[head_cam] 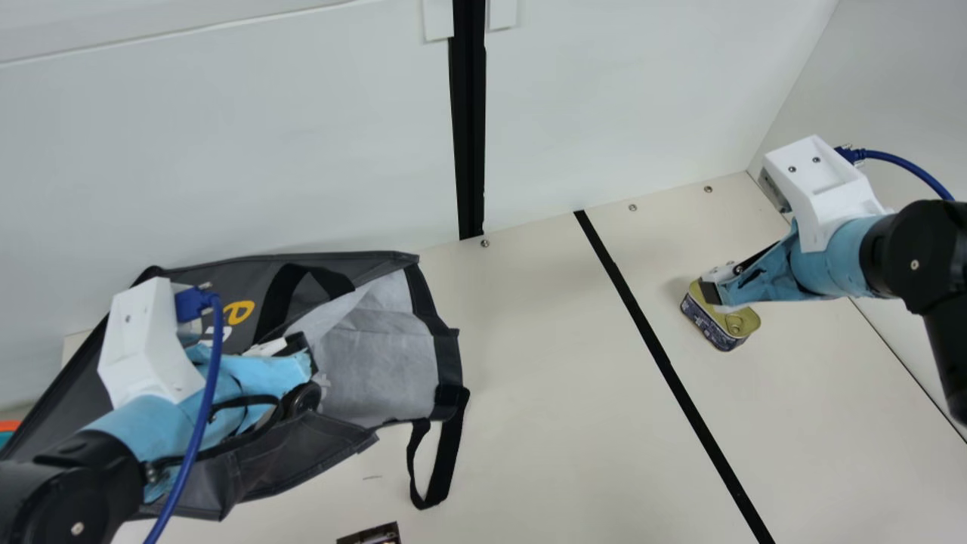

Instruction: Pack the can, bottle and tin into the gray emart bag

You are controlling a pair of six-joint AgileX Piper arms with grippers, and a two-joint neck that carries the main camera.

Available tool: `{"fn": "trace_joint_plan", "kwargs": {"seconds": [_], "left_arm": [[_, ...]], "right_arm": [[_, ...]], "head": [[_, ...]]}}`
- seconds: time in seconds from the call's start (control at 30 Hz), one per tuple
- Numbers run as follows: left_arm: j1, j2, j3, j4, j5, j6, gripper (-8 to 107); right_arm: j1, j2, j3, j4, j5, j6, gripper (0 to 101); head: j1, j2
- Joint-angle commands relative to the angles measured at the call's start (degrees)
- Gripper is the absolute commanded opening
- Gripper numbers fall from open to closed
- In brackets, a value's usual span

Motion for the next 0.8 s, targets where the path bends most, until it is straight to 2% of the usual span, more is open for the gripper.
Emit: {"fn": "trace_joint_plan", "kwargs": {"seconds": [0.0,0.77], "left_arm": [[0.0,0.0,0.0,0.0,0.0,0.0,10],[0.0,0.0,0.0,0.0,0.0,0.0,10]], "right_arm": [[-0.33,0.78,-0.05,0.46,-0.23,-0.67,91],[-3.64,9.04,-0.82,2.97,-3.86,-7.78,91]], "head": [[-1.3,-0.14],[-1.3,-0.14]]}}
